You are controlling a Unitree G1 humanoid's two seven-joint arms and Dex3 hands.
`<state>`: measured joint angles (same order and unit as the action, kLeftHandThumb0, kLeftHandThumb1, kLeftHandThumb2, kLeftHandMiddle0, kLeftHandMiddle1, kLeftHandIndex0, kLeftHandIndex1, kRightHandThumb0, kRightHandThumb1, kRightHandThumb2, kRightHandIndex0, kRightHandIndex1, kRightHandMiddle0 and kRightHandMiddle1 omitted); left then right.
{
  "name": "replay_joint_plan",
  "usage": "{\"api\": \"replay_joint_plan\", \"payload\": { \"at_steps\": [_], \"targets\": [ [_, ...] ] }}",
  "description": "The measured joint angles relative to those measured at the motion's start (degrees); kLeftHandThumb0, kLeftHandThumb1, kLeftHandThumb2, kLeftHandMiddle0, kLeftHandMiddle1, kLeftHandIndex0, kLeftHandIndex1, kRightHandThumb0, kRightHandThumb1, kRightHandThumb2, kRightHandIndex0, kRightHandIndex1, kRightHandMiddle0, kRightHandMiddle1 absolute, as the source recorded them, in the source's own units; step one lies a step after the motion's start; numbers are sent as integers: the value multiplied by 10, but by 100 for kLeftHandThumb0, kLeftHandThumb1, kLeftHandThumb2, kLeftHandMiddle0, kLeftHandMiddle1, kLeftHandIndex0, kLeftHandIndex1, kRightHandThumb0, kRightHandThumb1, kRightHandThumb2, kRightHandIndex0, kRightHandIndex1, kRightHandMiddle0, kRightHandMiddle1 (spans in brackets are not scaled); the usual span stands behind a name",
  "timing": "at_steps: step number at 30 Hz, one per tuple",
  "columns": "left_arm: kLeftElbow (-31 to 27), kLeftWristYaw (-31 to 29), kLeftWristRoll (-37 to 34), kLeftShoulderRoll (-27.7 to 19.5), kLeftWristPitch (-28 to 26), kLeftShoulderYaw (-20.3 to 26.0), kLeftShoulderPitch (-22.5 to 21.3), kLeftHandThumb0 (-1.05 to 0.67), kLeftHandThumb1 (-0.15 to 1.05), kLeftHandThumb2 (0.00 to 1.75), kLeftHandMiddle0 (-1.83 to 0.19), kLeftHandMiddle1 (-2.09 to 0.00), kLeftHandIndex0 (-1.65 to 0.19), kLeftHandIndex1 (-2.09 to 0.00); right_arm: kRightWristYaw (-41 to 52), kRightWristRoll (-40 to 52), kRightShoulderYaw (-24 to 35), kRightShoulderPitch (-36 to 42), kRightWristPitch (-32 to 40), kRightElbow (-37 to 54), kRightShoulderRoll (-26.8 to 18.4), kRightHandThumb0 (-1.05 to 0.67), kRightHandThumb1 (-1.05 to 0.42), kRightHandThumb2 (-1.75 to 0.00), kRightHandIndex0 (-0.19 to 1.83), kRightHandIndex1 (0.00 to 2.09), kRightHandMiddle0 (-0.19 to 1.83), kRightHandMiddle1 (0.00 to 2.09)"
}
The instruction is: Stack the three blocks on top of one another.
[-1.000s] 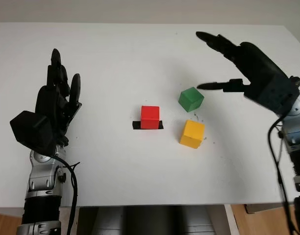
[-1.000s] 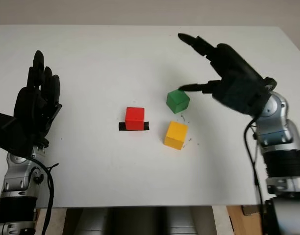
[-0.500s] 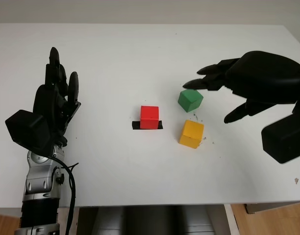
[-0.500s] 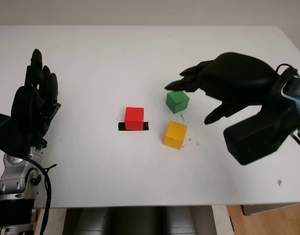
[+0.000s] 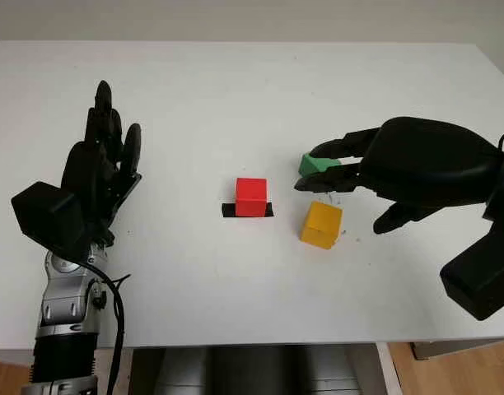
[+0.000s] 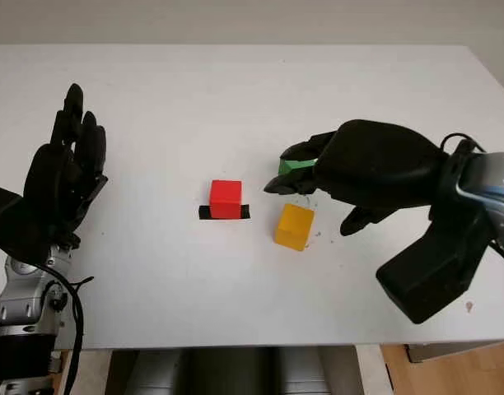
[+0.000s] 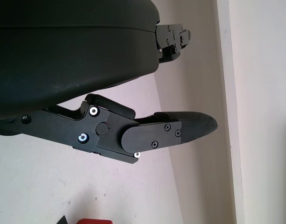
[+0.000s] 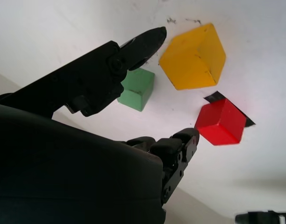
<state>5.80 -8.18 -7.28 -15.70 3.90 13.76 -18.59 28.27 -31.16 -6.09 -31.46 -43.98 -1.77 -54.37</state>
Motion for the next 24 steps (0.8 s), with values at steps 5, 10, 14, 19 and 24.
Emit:
{"api": "replay_joint_plan", "payload": {
  "at_steps": [5, 10, 14, 19, 24],
  "targets": [
    [0, -3, 0, 0, 0, -1, -1, -61, 105, 51, 14, -5, 12, -5, -72, -66, -24, -13, -35, -65, 29, -46, -74, -6, 20, 0, 59, 9],
    [0, 1, 5, 0, 1, -2, -1, -62, 105, 50, 15, -5, 13, -5, -135, -112, -44, -38, -61, -130, 38, -51, -77, -7, 16, 1, 62, 9],
    [-7, 3, 13, 0, 2, -7, 0, -63, 105, 49, 15, -5, 13, -5, -174, -139, -57, -56, -80, -165, 38, -53, -79, -7, 16, 2, 64, 10],
    [-10, 2, 15, 0, 2, -8, 1, -63, 105, 50, 16, -5, 13, -5, -201, -159, -69, -65, -96, -193, 38, -56, -81, -6, 15, 3, 67, 12],
    [-14, 3, 17, 0, -3, -9, 1, -65, 105, 48, 14, -6, 12, -6, -211, -159, -71, -67, -109, -210, 33, -55, -81, -6, 16, 4, 71, 14]
  ]
}}
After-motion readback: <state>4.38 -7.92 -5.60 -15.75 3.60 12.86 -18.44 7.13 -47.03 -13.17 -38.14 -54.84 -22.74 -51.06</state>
